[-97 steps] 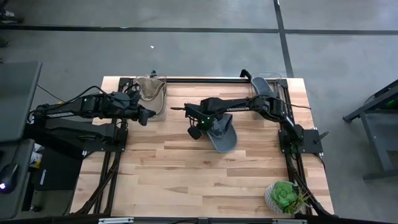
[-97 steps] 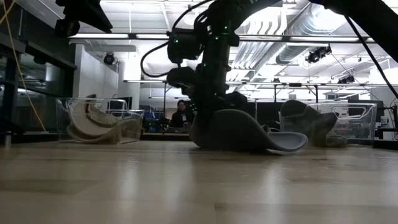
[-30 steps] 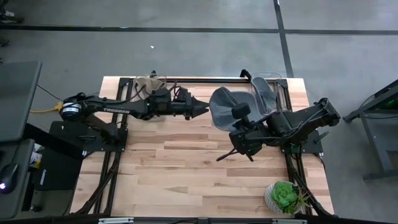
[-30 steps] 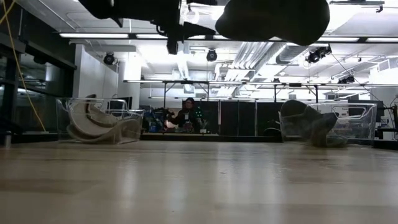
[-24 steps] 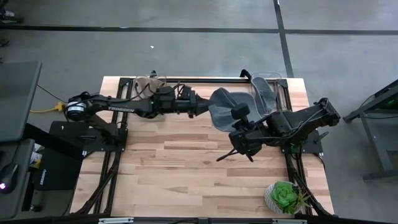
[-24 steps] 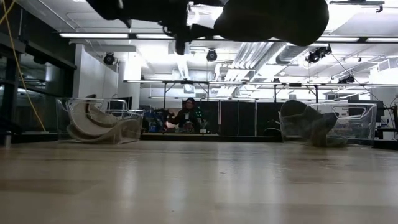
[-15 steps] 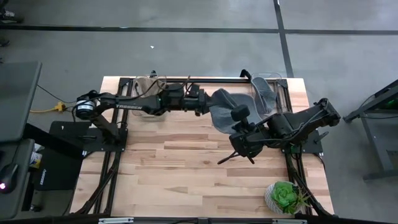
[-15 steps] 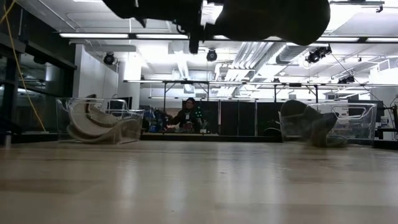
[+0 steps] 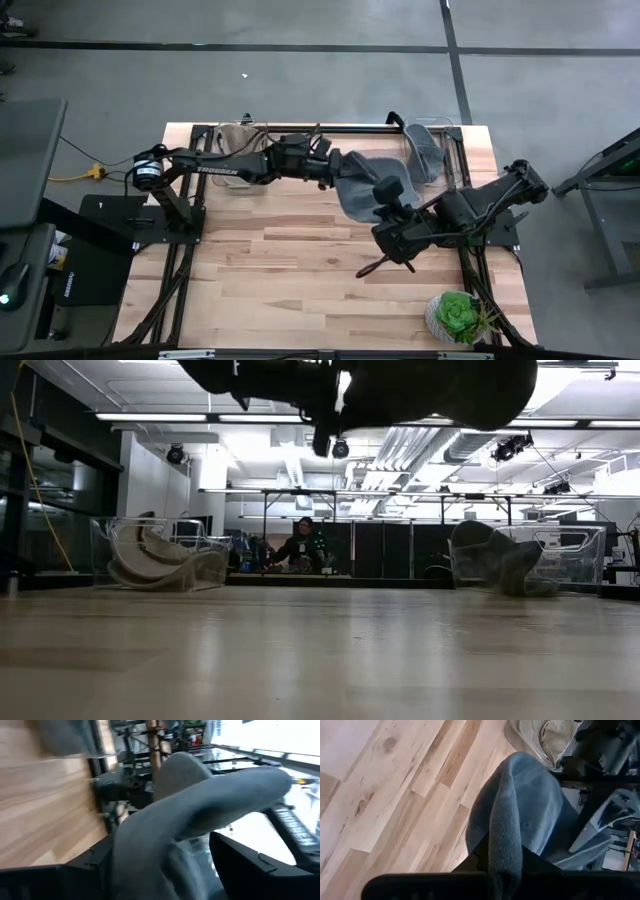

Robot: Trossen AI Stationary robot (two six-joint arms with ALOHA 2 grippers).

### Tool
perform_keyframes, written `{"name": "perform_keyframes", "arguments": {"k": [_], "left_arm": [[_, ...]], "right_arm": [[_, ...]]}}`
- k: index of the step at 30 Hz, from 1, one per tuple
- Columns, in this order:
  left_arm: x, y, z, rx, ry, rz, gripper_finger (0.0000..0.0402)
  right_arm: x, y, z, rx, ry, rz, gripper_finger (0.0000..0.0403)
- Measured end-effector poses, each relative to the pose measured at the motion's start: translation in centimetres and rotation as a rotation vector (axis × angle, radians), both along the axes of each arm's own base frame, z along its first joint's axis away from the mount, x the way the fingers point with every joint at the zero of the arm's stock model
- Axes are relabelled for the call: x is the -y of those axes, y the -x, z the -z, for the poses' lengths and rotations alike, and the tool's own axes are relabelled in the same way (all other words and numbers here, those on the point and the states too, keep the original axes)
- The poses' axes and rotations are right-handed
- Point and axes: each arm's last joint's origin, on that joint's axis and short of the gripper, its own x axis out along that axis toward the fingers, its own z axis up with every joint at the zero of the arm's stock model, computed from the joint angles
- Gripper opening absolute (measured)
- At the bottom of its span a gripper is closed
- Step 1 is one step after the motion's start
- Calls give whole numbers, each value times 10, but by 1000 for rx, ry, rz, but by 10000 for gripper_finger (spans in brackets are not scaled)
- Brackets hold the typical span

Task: Pick & Place hat
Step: Put the blue cap into the right transparent bin

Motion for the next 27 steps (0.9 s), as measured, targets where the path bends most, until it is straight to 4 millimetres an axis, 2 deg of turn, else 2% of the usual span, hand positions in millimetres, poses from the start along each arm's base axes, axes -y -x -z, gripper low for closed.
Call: {"name": "perform_keyframes", "arguments": {"k": [5,12,13,27], "left_arm": [[0,1,-4,6,2,1,184],[0,1,-2,-3,-30,3,25],[0,1,-2,-5,-31,3,13],[0,1,-2,-3,-59,2,0]], "right_arm": [[0,0,0,6,4,6,5],[0,0,0,9,11,9,5],[0,0,0,9,10,9,5],[-1,0,0,1,-10,3,7]]}}
